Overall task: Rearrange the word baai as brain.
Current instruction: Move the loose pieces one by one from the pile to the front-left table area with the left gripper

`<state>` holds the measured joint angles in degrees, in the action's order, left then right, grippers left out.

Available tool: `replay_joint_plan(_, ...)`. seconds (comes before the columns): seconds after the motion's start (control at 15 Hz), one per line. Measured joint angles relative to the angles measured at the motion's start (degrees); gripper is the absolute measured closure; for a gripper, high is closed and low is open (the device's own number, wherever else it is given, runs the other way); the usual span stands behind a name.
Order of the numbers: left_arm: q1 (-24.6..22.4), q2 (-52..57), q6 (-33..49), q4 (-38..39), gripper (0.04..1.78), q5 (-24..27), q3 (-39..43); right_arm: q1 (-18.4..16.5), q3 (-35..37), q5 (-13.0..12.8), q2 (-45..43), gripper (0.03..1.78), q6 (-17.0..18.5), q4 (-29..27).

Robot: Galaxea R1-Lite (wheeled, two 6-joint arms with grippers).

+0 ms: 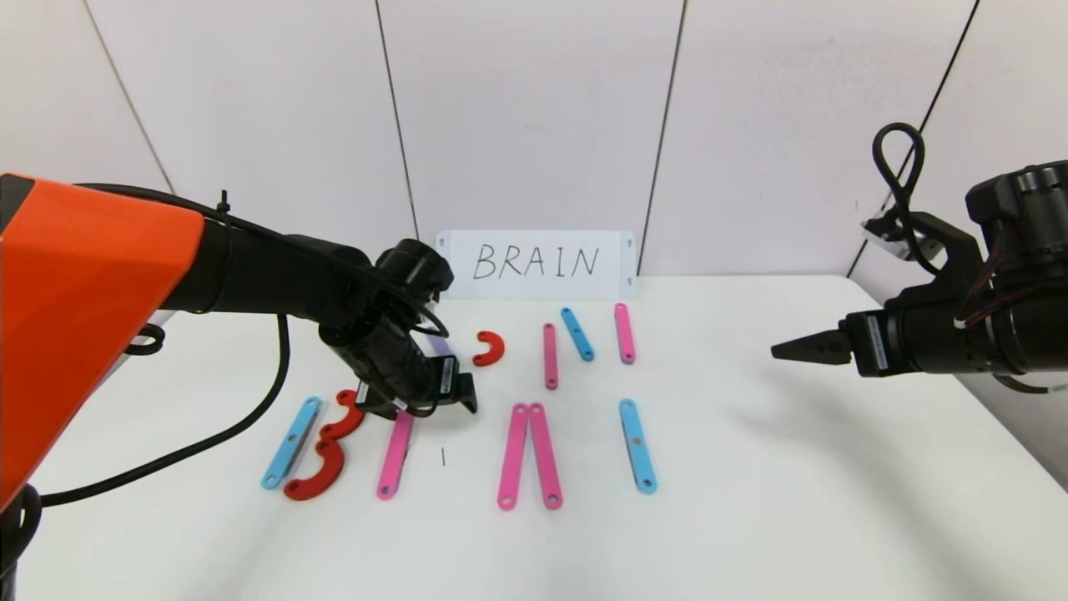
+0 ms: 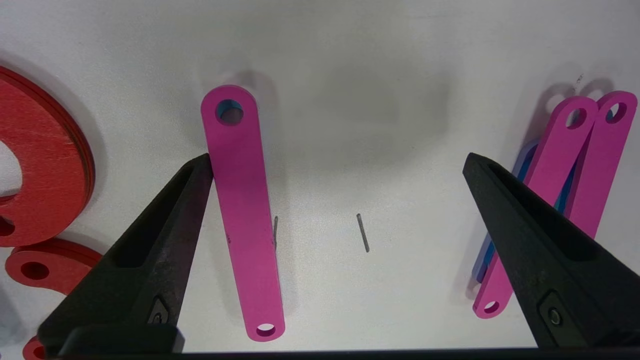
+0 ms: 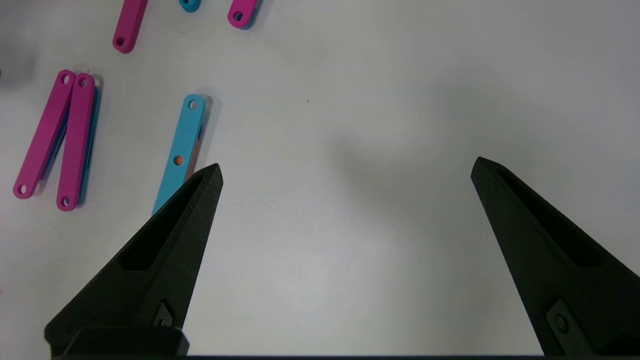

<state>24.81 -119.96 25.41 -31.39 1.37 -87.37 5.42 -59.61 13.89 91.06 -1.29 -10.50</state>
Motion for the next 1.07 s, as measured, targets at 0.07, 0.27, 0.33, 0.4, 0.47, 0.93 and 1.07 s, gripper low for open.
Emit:
replay_joint_plan(0.07, 0.0, 0.0, 0.0, 0.0, 0.07, -0.1, 0.0, 0.0, 0.0, 0.0, 0.0, 0.07, 0.0, 0.0)
replay_joint_plan(0.27, 0.0, 0.1, -0.1, 0.0, 0.07, -0.3, -0.6, 0.0, 0.0, 0.0, 0.0, 0.07, 0.0, 0.0)
replay_joint_plan(0.33, 0.0, 0.0, -0.3, 0.0, 0.07, -0.6, -0.9, 0.0, 0.0, 0.0, 0.0, 0.07, 0.0, 0.0)
replay_joint_plan(0.4, 0.0, 0.0, -0.5, 0.2, 0.07, -1.1, -1.6, 0.0, 0.0, 0.0, 0.0, 0.07, 0.0, 0.0)
replay_joint_plan(0.47, 0.1, -0.2, -0.8, 0.3, 0.07, -2.3, -2.7, 0.0, 0.0, 0.0, 0.1, 0.07, 0.0, 0.0)
replay_joint_plan(0.93, 1.8, -4.8, -3.7, 0.0, 0.07, -5.7, -15.3, 0.0, 0.0, 0.0, 0.0, 0.07, 0.0, 0.0)
replay_joint_plan(1.07, 2.6, -7.2, -4.3, 0.1, 0.07, -8.1, -18.6, -0.1, 0.0, -0.1, 0.0, 0.07, 0.0, 0.1)
